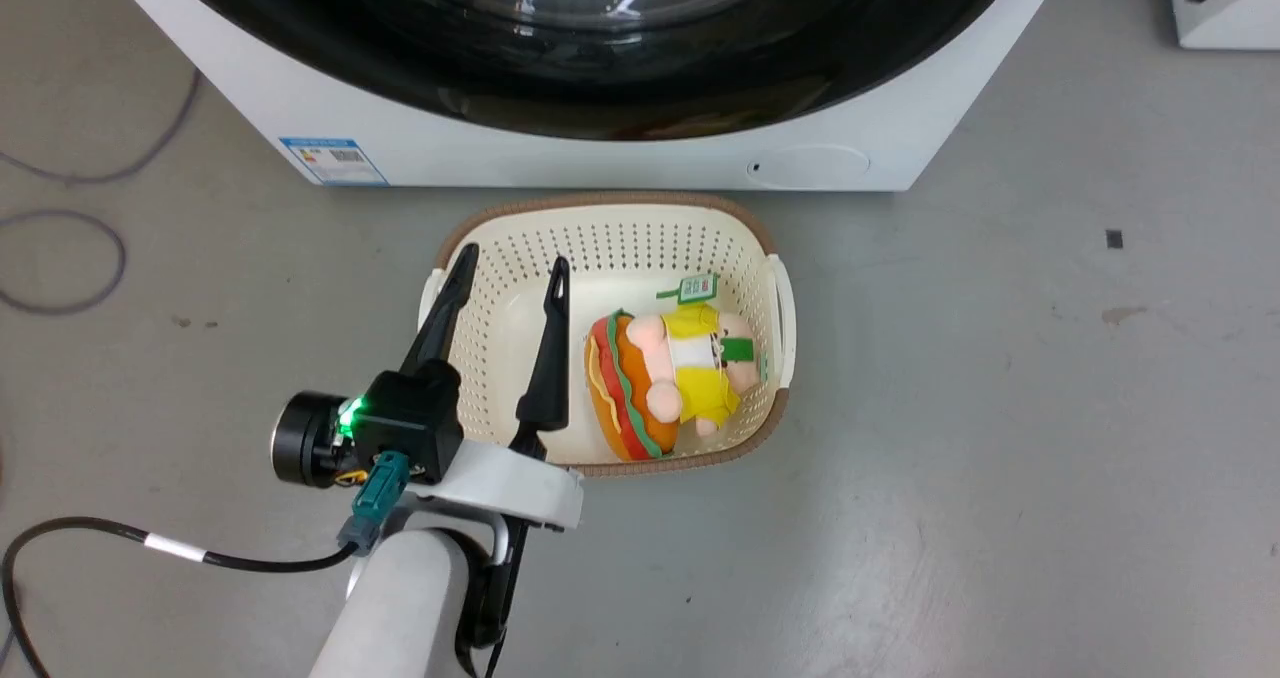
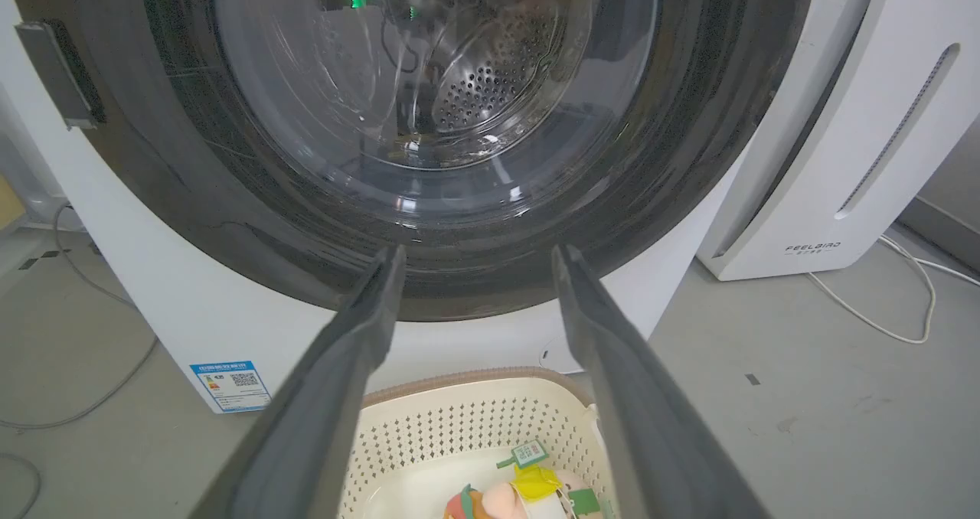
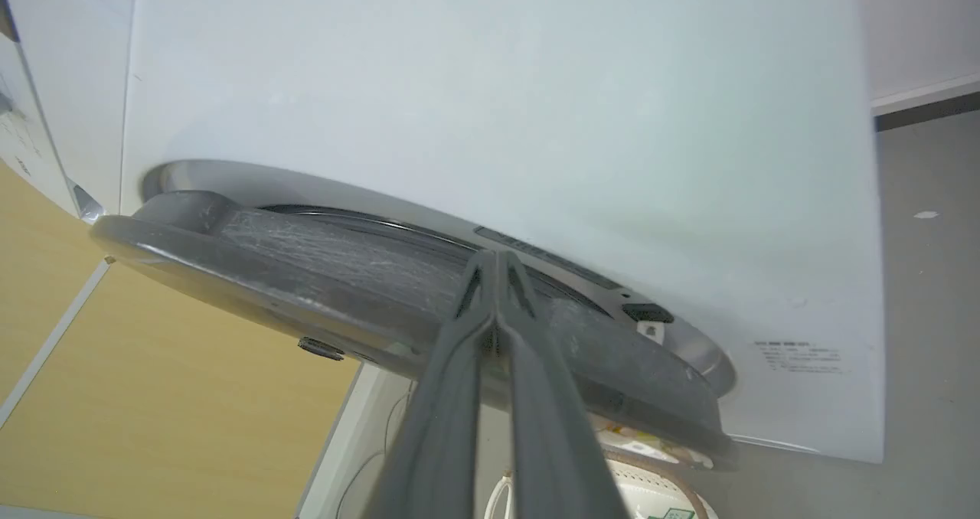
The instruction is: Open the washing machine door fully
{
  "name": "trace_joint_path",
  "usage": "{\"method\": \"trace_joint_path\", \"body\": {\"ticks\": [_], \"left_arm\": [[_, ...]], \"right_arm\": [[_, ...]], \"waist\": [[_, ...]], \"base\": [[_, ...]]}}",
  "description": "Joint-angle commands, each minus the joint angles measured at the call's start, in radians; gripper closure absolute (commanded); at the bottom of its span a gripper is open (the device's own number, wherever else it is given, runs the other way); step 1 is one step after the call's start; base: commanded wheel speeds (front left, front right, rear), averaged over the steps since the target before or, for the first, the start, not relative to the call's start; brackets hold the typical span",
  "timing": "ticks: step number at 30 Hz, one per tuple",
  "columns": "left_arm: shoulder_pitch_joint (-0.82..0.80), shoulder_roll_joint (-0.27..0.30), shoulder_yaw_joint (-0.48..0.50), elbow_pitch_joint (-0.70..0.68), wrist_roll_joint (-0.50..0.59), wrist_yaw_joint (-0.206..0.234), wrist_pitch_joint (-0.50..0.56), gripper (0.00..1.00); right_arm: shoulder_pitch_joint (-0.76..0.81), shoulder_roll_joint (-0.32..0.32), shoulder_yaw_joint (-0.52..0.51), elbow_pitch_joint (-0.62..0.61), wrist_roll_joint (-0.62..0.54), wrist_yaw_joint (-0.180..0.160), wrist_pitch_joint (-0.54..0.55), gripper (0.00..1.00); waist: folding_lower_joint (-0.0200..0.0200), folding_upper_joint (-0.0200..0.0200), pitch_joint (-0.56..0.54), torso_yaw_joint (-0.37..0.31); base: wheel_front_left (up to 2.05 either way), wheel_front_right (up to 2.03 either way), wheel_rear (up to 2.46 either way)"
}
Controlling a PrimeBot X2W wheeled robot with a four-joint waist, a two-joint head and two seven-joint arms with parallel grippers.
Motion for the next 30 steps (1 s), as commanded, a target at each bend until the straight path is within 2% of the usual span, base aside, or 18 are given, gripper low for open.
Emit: {"method": "trace_joint_path", "body": {"ticks": [1, 22, 30], "left_arm": [[-0.027, 0.002, -0.008, 0.004, -0.007, 0.010, -0.012, 0.00], [-0.116, 0.002, -0.079, 0.027, -0.047, 0.035, -0.056, 0.00], [-0.105, 0.002, -0.080, 0.036, -0.050, 0.035, -0.057, 0.00]], "right_arm": [[-0.051, -0.007, 0.016, 0.022, 0.032, 0.000, 0.016, 1.00], [-0.263, -0.021, 0.166, 0.128, 0.221, -0.001, 0.262, 1.00], [-0.209, -0.029, 0.176, 0.103, 0.232, -0.001, 0.327, 1.00]], "waist": [[-0.0002, 0.0000, 0.016, 0.002], [-0.0002, 0.0000, 0.112, 0.014], [-0.0002, 0.0000, 0.087, 0.008]], "base": [[0.00, 0.00, 0.00], [0.00, 0.00, 0.00], [0.00, 0.00, 0.00]]}}
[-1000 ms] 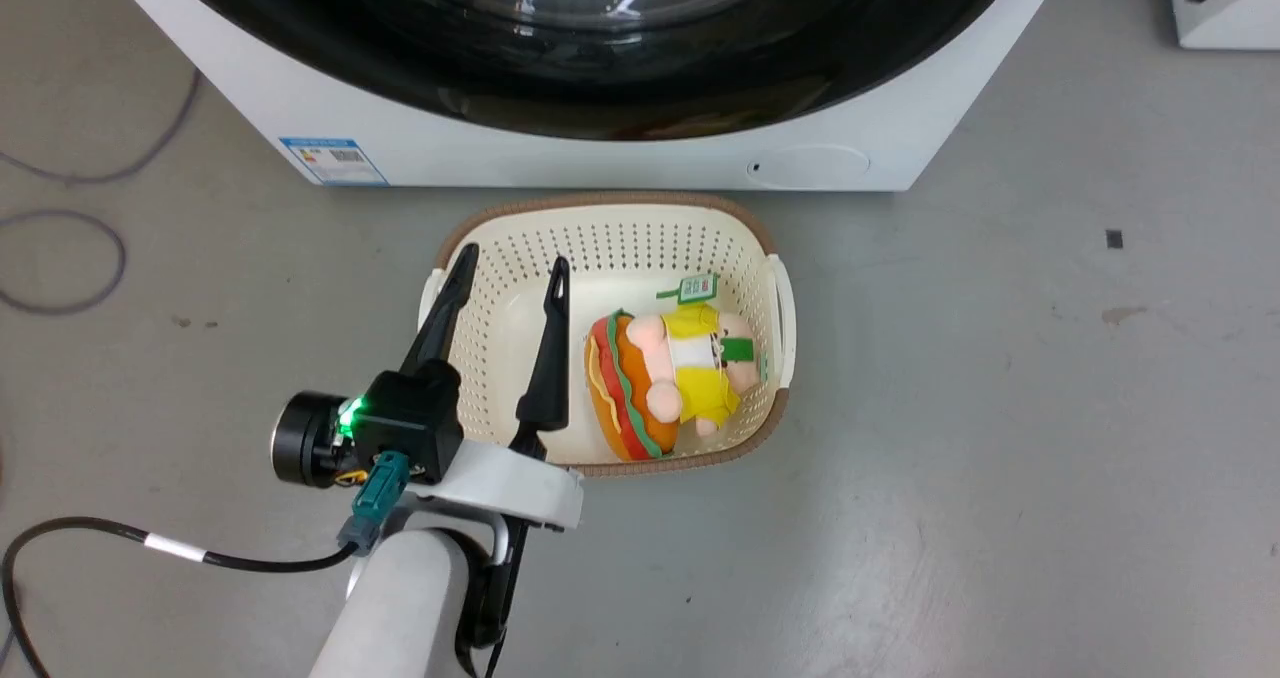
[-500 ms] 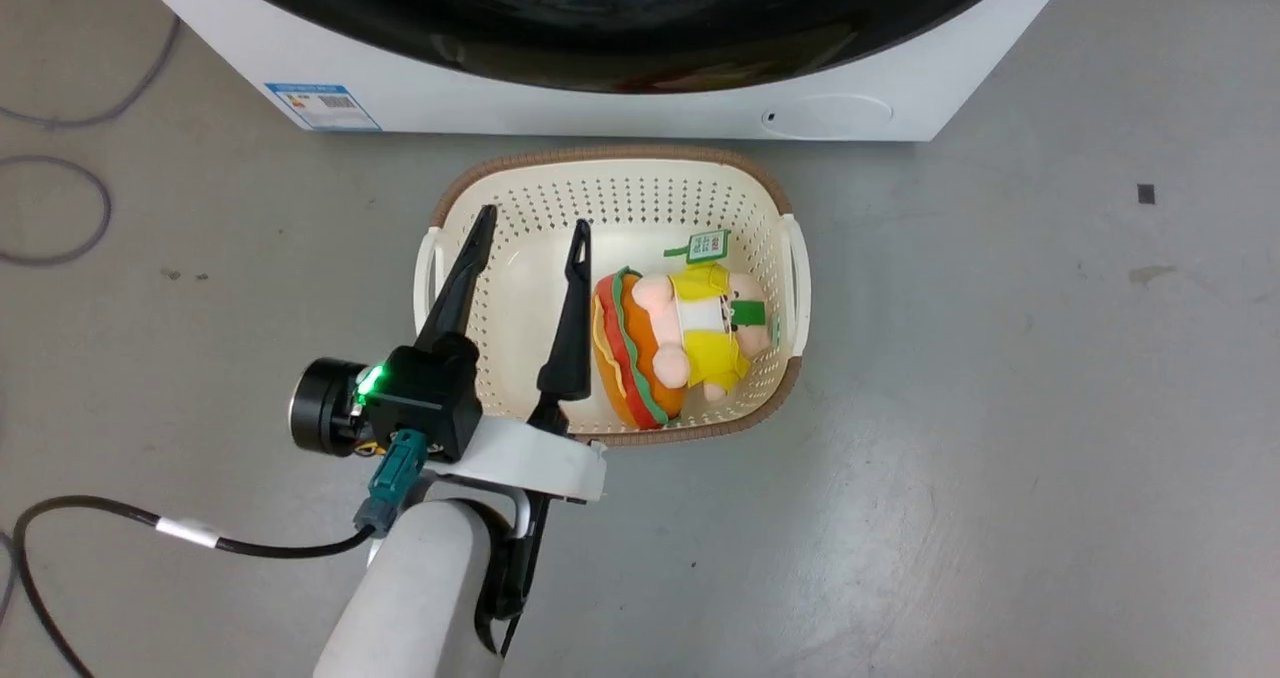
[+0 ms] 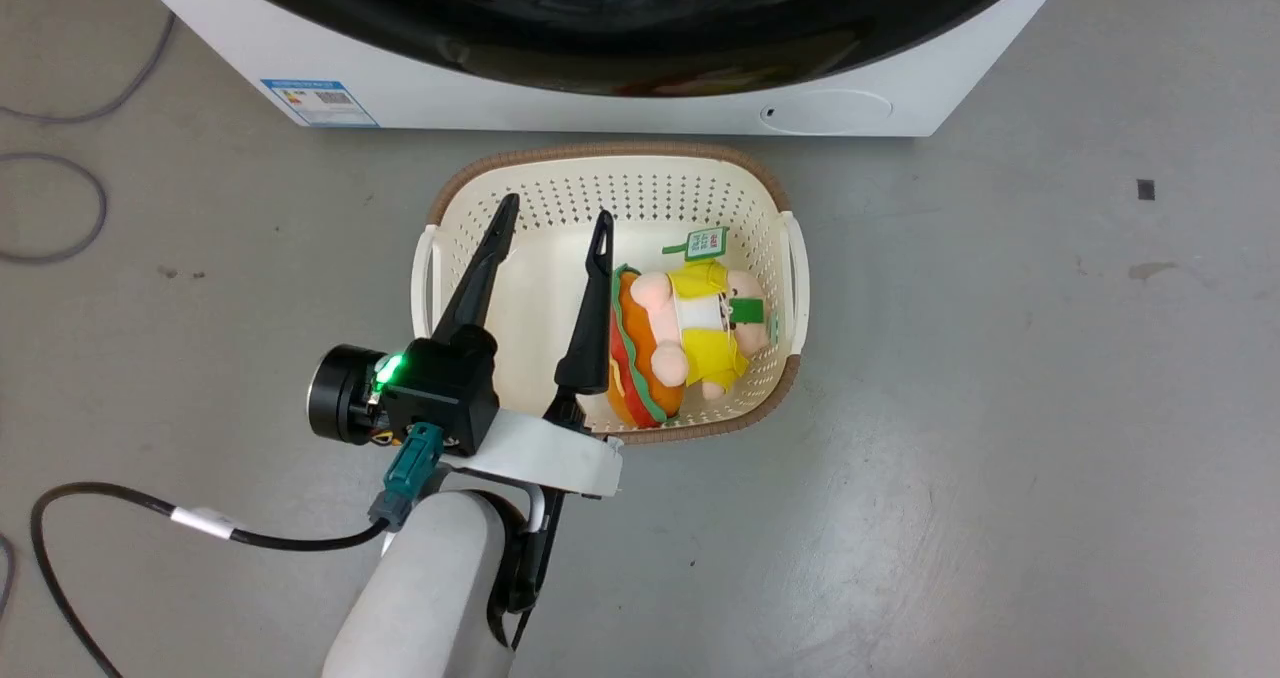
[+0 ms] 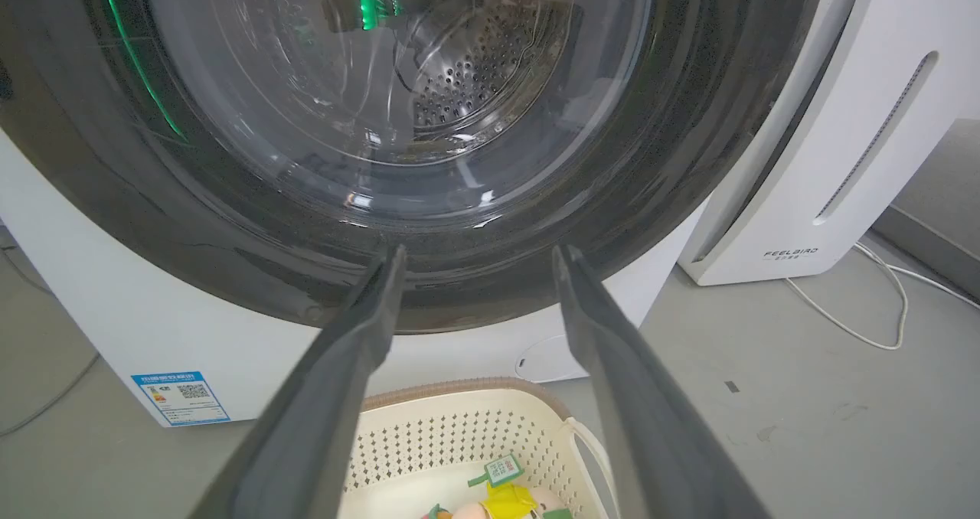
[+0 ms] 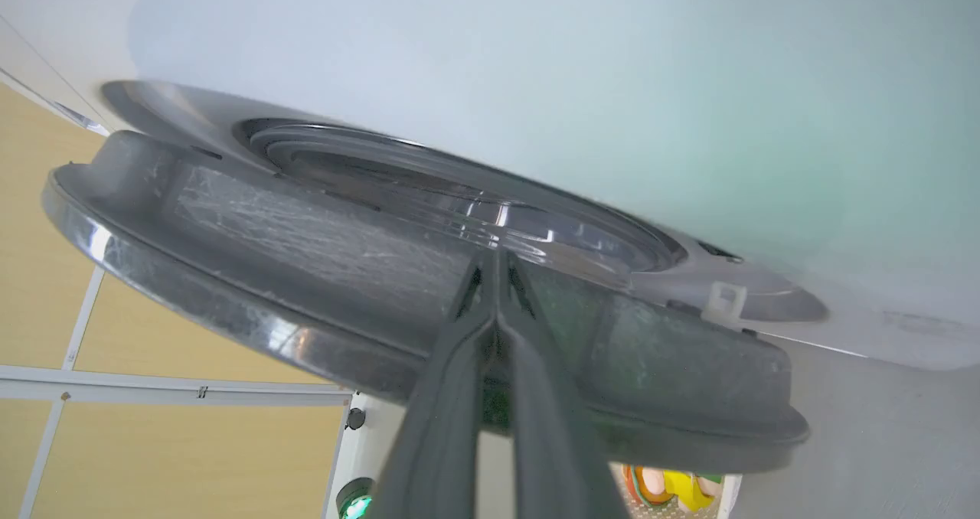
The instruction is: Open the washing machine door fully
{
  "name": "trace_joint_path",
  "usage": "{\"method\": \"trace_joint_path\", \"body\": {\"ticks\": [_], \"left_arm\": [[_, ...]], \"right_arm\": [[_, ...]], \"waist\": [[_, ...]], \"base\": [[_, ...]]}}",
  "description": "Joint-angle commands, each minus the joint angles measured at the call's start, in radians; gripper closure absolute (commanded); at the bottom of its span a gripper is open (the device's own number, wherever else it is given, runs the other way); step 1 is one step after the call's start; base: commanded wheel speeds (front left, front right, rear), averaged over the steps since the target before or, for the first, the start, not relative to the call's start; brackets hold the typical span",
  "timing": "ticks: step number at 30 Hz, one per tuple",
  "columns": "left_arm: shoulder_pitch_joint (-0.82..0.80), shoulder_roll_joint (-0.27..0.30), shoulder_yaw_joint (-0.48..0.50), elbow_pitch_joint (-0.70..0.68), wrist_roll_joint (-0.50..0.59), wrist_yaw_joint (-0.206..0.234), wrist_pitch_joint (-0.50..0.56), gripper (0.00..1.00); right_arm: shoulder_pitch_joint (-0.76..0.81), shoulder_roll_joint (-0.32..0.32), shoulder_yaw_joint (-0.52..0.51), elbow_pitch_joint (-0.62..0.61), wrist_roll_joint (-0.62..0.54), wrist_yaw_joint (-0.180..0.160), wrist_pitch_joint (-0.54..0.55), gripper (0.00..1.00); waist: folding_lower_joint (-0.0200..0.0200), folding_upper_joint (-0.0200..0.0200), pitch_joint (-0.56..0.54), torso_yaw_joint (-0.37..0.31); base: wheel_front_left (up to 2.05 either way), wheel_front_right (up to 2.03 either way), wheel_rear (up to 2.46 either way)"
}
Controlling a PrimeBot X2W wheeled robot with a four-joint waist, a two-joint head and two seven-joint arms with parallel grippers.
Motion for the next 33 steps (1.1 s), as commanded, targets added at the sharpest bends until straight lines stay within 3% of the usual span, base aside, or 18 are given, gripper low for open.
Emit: {"method": "trace_joint_path", "body": {"ticks": [1, 17, 33], "left_arm": [[-0.010, 0.002, 0.001, 0.004, -0.001, 0.004, -0.006, 0.00], [0.015, 0.002, 0.002, 0.024, -0.002, -0.004, -0.006, 0.00], [0.122, 0.002, 0.045, 0.065, 0.012, -0.020, -0.006, 0.00]], "right_arm": [[0.025, -0.004, 0.004, -0.010, 0.008, -0.001, 0.013, 1.00], [0.223, 0.007, 0.020, -0.139, 0.036, -0.001, 0.106, 1.00], [0.525, 0.043, 0.035, -0.315, 0.095, -0.001, 0.169, 1.00]], "waist": [[-0.0001, 0.0000, -0.007, -0.003], [-0.0001, 0.0000, -0.070, -0.012], [-0.0001, 0.0000, -0.231, 0.002]], "base": [[0.00, 0.00, 0.00], [0.00, 0.00, 0.00], [0.00, 0.00, 0.00]]}}
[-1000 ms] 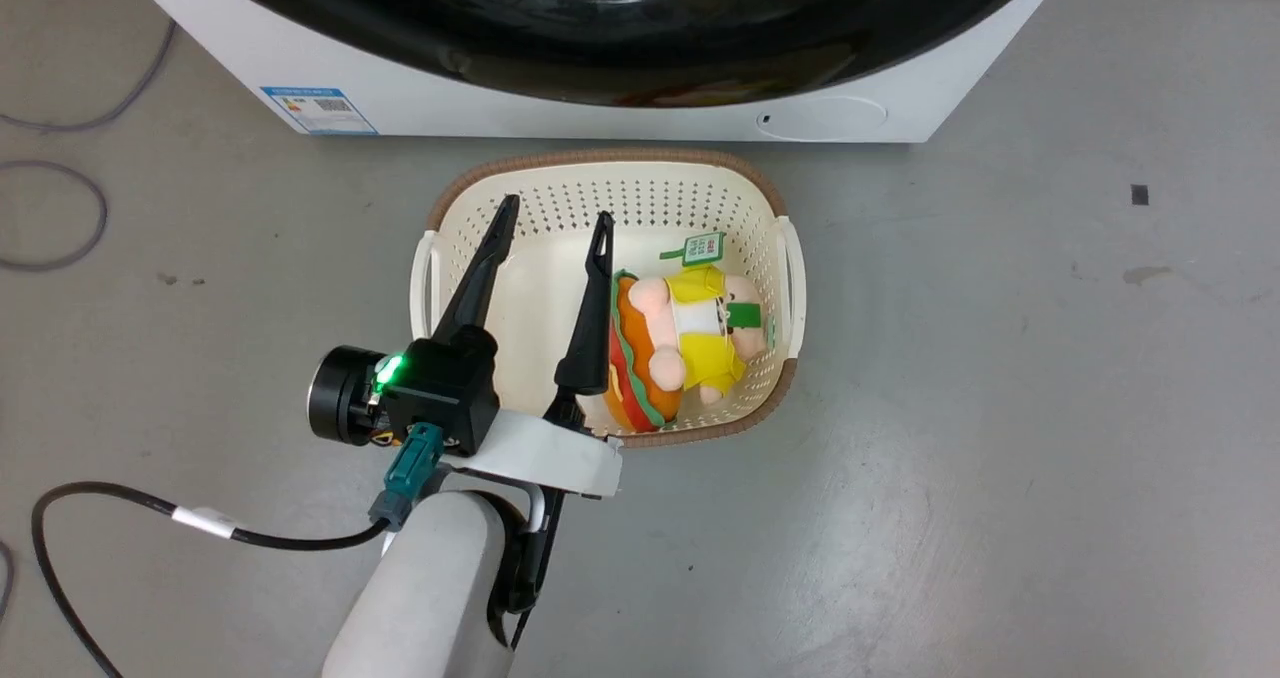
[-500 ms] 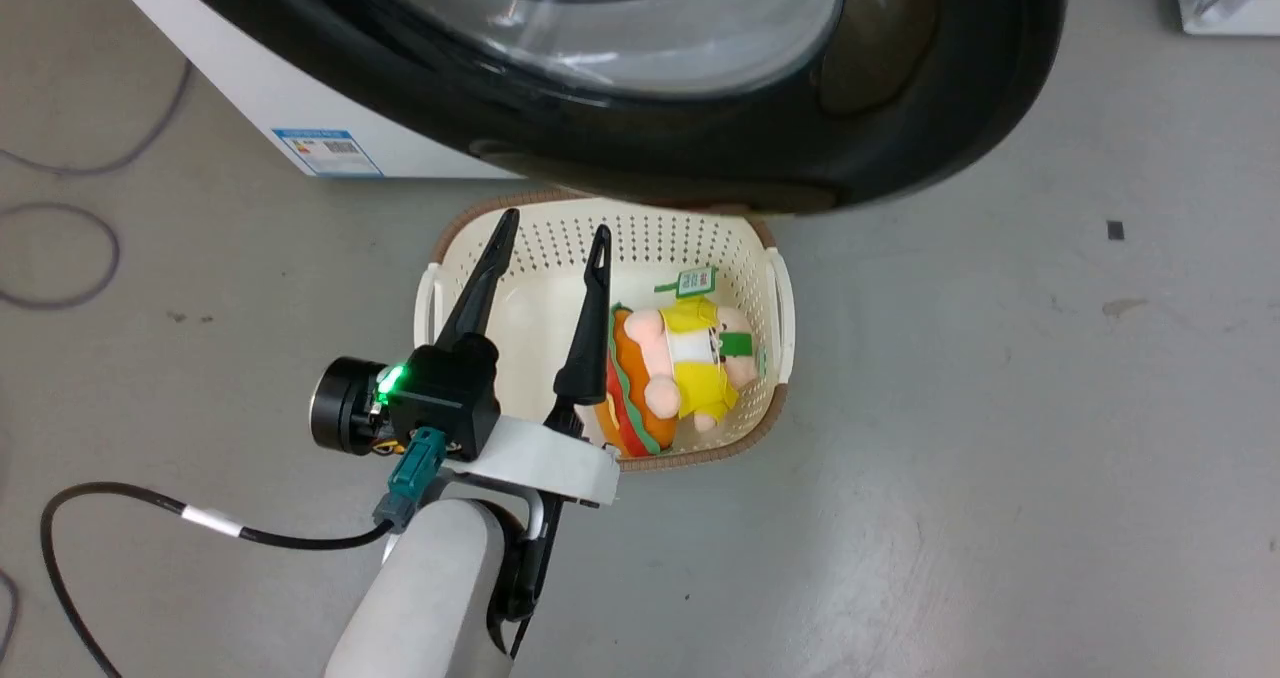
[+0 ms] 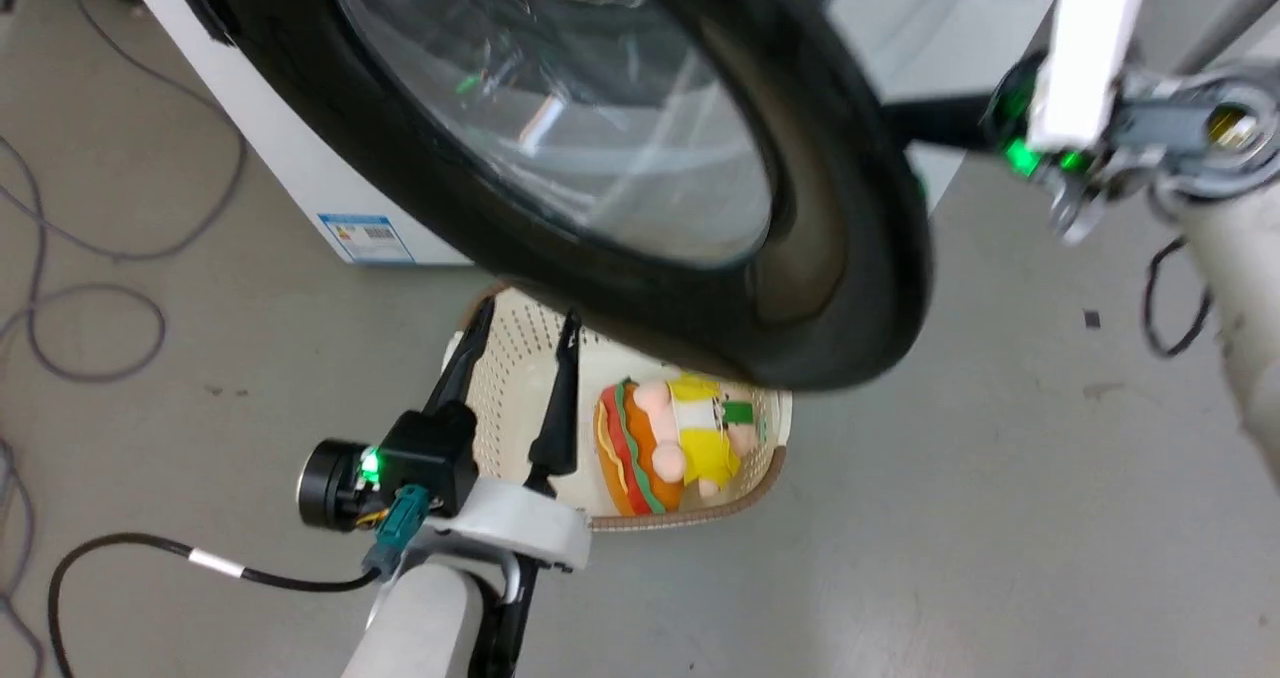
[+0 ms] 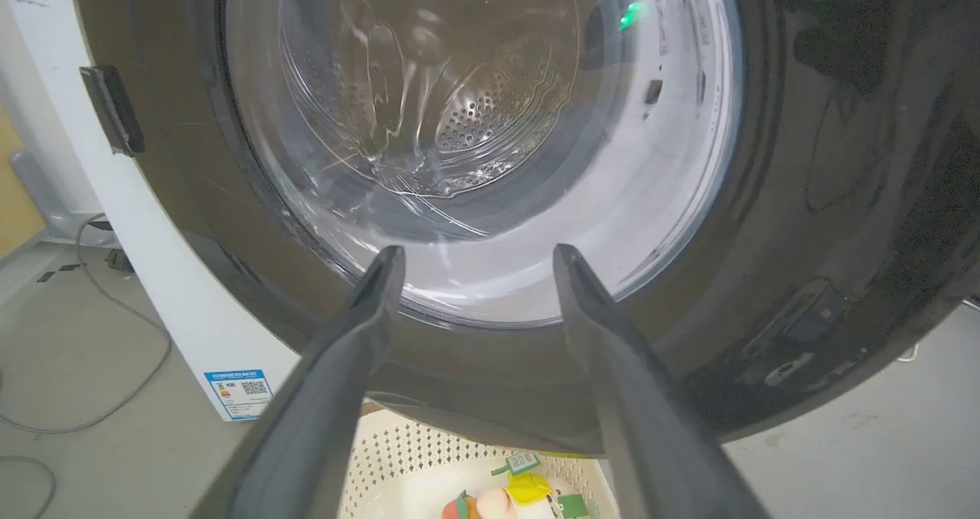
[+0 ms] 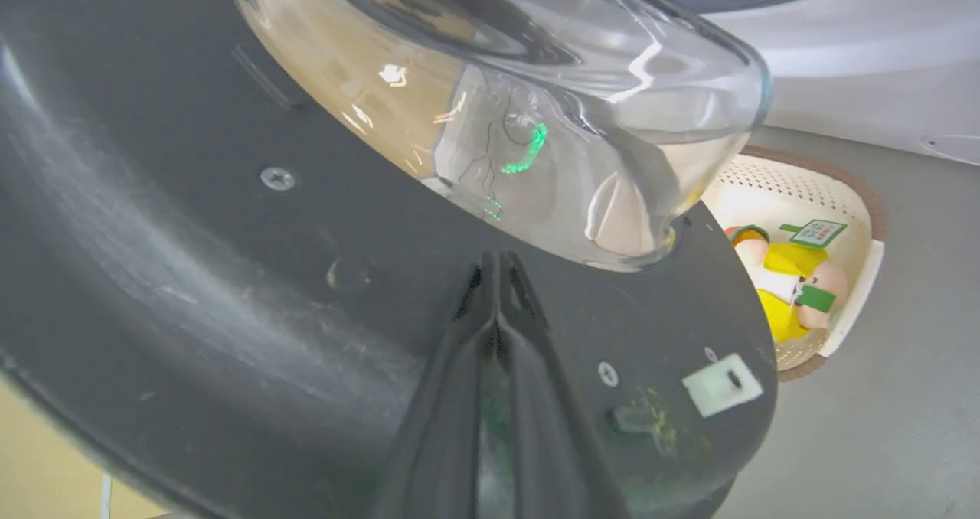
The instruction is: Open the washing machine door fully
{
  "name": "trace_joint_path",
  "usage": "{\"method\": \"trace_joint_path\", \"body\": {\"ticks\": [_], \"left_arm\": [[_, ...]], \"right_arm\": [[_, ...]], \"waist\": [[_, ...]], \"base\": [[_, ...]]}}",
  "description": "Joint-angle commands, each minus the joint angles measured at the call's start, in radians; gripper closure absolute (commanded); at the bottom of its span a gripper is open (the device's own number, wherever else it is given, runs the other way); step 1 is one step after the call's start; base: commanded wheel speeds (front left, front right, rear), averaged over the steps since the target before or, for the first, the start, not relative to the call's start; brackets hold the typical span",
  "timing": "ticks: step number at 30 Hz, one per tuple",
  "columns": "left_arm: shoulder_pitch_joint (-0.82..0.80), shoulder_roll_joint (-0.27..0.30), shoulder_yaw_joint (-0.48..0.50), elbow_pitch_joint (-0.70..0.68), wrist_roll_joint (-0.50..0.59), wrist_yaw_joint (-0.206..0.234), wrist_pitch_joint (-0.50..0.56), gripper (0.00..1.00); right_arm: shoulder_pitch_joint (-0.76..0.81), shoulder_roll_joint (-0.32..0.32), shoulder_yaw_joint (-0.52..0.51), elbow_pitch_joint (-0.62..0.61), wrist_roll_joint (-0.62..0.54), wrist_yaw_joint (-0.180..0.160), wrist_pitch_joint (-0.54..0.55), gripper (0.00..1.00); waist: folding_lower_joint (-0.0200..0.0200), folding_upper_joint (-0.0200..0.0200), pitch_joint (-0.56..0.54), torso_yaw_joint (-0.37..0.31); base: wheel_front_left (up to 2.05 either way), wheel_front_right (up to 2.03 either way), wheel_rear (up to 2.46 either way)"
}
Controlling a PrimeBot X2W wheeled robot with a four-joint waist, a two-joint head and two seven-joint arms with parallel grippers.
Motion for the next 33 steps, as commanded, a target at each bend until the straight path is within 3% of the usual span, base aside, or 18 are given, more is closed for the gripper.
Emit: {"method": "trace_joint_path", "body": {"ticks": [1, 24, 29, 33], "left_arm": [[0.018, 0.003, 0.009, 0.004, 0.009, -0.002, -0.006, 0.00], [0.190, 0.003, 0.128, 0.031, 0.031, -0.021, -0.006, 0.00], [0.203, 0.003, 0.133, 0.036, 0.031, -0.022, -0.006, 0.00], [0.207, 0.003, 0.135, 0.041, 0.026, -0.023, -0.006, 0.00]], "right_arm": [[0.035, 0.018, 0.007, -0.014, 0.010, -0.001, 0.003, 1.00], [0.369, 0.111, 0.041, -0.226, 0.073, -0.001, 0.007, 1.00], [0.435, 0.129, 0.019, -0.262, 0.097, -0.001, -0.035, 1.00], [0.508, 0.143, -0.039, -0.308, 0.119, -0.001, -0.137, 1.00]], "waist": [[0.0001, 0.0000, -0.029, 0.006], [0.0001, 0.0000, -0.188, 0.059], [0.0001, 0.0000, -0.201, 0.057], [0.0001, 0.0000, -0.206, 0.051]], "base": [[0.00, 0.00, 0.00], [0.00, 0.00, 0.00], [0.00, 0.00, 0.00], [0.00, 0.00, 0.00]]}}
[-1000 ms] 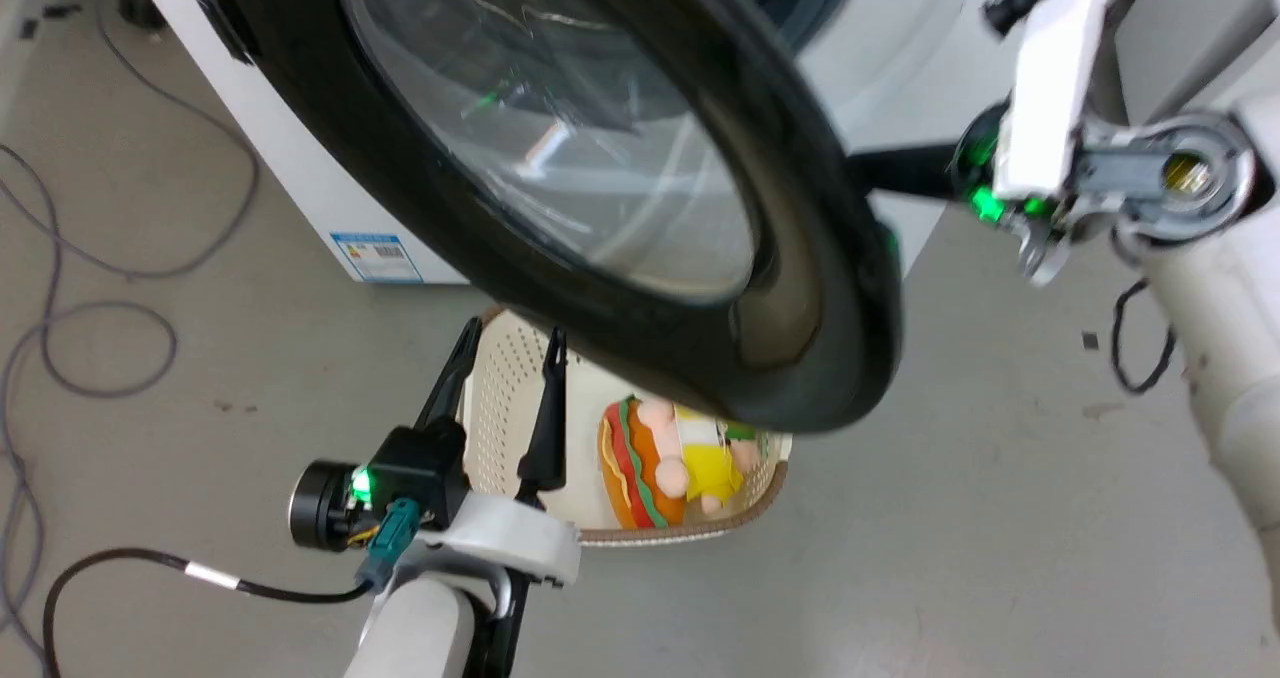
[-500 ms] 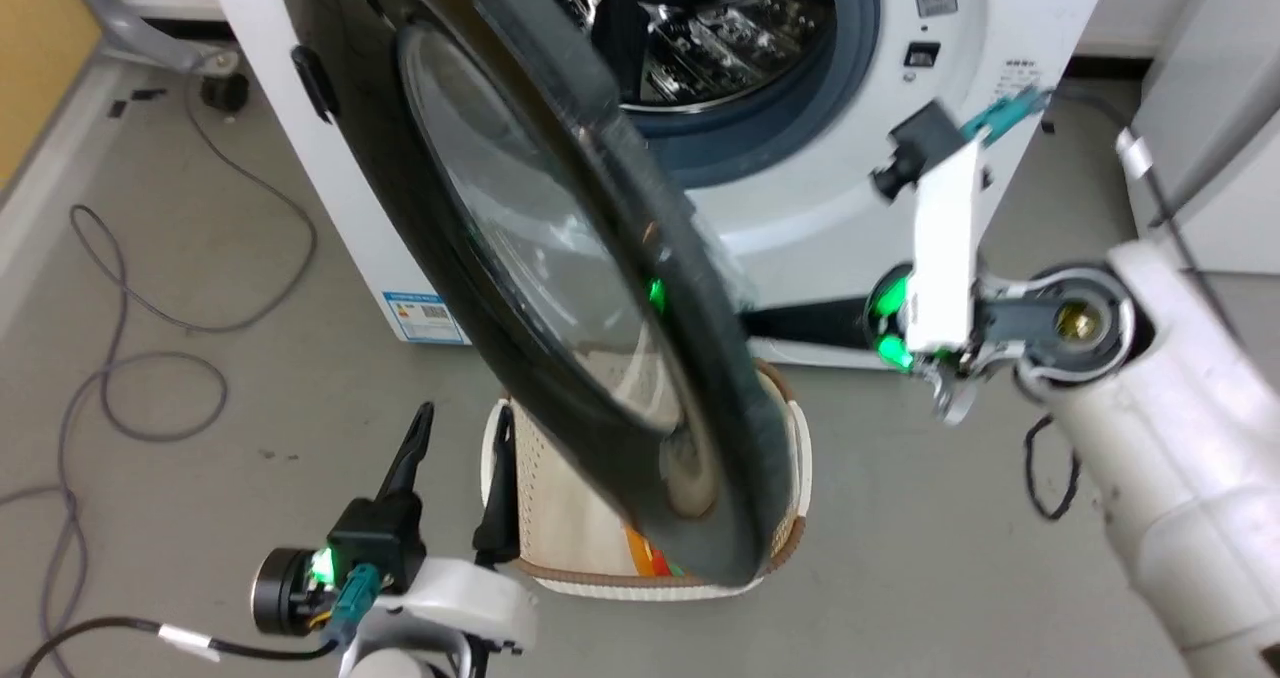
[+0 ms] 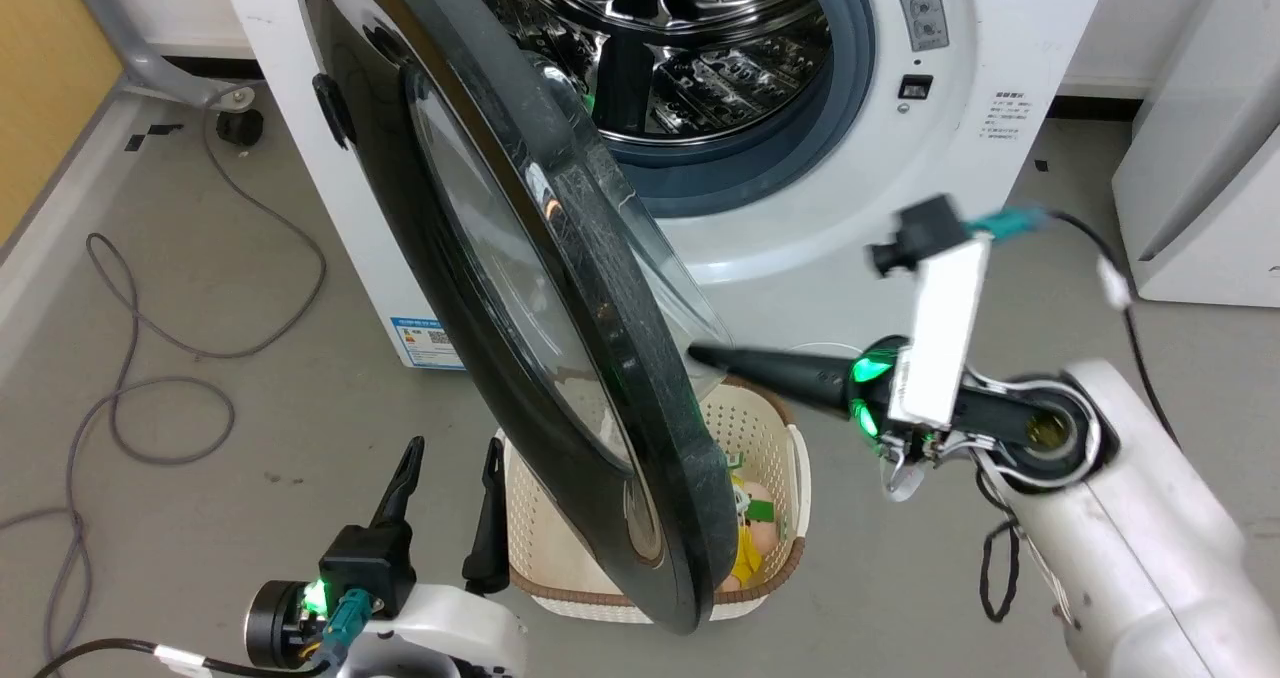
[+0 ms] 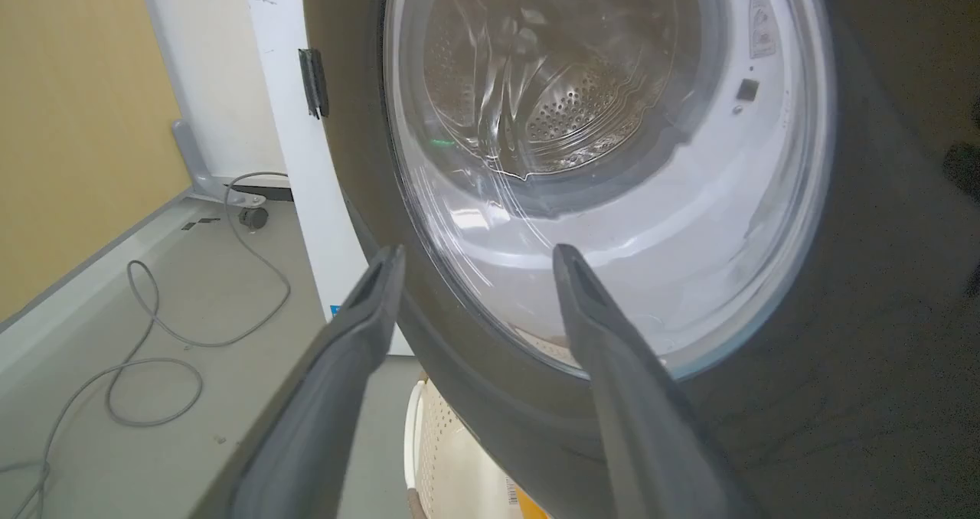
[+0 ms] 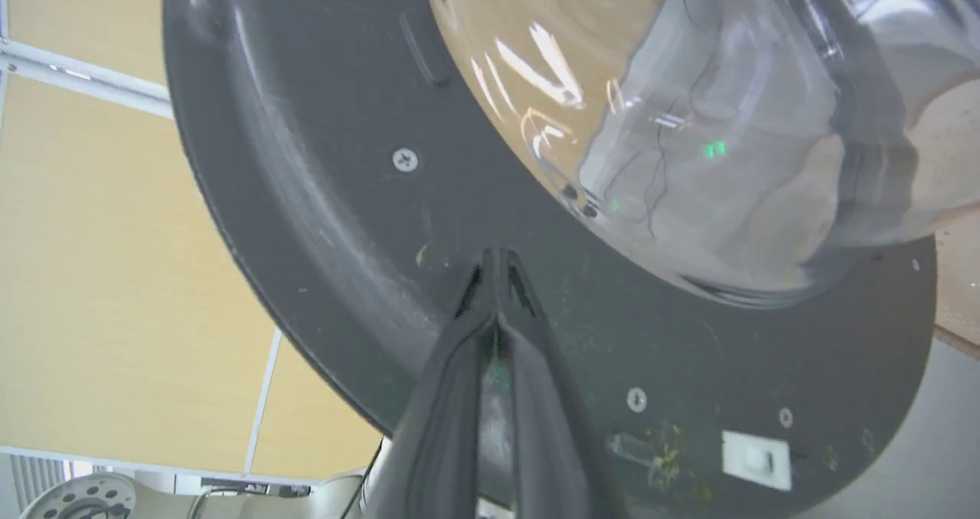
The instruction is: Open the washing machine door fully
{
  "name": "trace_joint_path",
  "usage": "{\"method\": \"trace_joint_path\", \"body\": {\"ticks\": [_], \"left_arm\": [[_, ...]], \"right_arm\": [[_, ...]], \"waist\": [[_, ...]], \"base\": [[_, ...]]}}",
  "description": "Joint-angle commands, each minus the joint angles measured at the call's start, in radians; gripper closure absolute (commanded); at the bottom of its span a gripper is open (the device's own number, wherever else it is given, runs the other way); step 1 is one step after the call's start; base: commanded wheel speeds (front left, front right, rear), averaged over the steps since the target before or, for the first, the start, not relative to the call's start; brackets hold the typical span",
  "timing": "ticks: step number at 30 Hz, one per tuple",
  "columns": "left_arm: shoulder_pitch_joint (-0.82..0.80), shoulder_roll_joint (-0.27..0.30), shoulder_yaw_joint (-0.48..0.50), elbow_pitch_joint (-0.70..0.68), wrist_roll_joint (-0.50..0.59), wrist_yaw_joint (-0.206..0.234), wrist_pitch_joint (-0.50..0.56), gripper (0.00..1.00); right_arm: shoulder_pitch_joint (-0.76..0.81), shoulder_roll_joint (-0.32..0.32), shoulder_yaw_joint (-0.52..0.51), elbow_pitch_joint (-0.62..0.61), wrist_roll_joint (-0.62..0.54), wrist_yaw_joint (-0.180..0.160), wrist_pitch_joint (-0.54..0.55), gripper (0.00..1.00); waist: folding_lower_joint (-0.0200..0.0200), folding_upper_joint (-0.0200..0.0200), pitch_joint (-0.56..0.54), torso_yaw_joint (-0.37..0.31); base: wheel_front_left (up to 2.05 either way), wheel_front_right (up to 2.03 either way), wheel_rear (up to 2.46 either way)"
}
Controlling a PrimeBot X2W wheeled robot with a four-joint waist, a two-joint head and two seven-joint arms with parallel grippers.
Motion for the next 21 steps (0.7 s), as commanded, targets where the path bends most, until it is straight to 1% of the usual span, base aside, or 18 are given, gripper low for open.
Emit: {"method": "trace_joint_path", "body": {"ticks": [1, 2, 3, 4, 5, 9, 12, 16, 21], "left_arm": [[0.008, 0.002, 0.002, 0.003, 0.002, -0.005, -0.006, 0.00], [0.008, 0.002, 0.004, 0.005, 0.000, -0.006, -0.006, 0.00], [0.009, 0.002, 0.005, 0.006, -0.001, -0.006, -0.006, 0.00], [0.011, 0.002, 0.007, 0.007, -0.002, -0.005, -0.006, 0.00], [0.014, 0.002, 0.010, 0.008, -0.003, -0.005, -0.006, 0.00], [0.024, 0.002, 0.018, 0.012, -0.006, -0.004, -0.006, 0.00], [0.028, 0.002, 0.021, 0.018, -0.008, -0.004, -0.006, 0.00], [0.036, 0.002, 0.025, 0.030, -0.009, -0.007, -0.006, 0.00], [0.044, 0.002, 0.030, 0.043, -0.010, -0.010, -0.006, 0.00]], "right_arm": [[0.047, 0.009, -0.034, -0.021, 0.007, -0.001, -0.059, 1.00], [0.071, 0.011, -0.051, -0.039, 0.005, -0.001, -0.094, 0.98], [0.100, 0.012, -0.069, -0.056, 0.006, -0.001, -0.129, 0.65], [0.132, 0.015, -0.088, -0.071, 0.009, -0.001, -0.164, 0.16], [0.164, 0.017, -0.104, -0.088, 0.009, -0.001, -0.195, 0.00], [0.296, 0.026, -0.188, -0.145, 0.014, -0.001, -0.336, 0.00], [0.382, 0.025, -0.255, -0.163, -0.007, -0.001, -0.453, 0.00], [0.480, 0.039, -0.339, -0.140, -0.055, -0.001, -0.631, 0.00], [0.563, 0.042, -0.398, -0.091, -0.173, -0.001, -0.838, 0.00]], "waist": [[0.0002, -0.0001, -0.001, -0.003], [0.0002, -0.0001, -0.002, -0.004], [0.0002, -0.0001, -0.005, -0.006], [0.0002, -0.0001, -0.008, -0.009], [0.0002, -0.0001, -0.010, -0.012], [0.0002, -0.0001, -0.017, -0.022], [0.0002, -0.0001, -0.021, -0.029], [0.0002, -0.0001, -0.036, -0.036], [0.0002, -0.0001, -0.050, -0.040]], "base": [[0.00, 0.00, 0.00], [0.00, 0.00, 0.00], [0.00, 0.00, 0.00], [0.00, 0.00, 0.00], [0.00, 0.00, 0.00], [0.00, 0.00, 0.00], [0.00, 0.00, 0.00], [0.00, 0.00, 0.00], [0.00, 0.00, 0.00]]}}
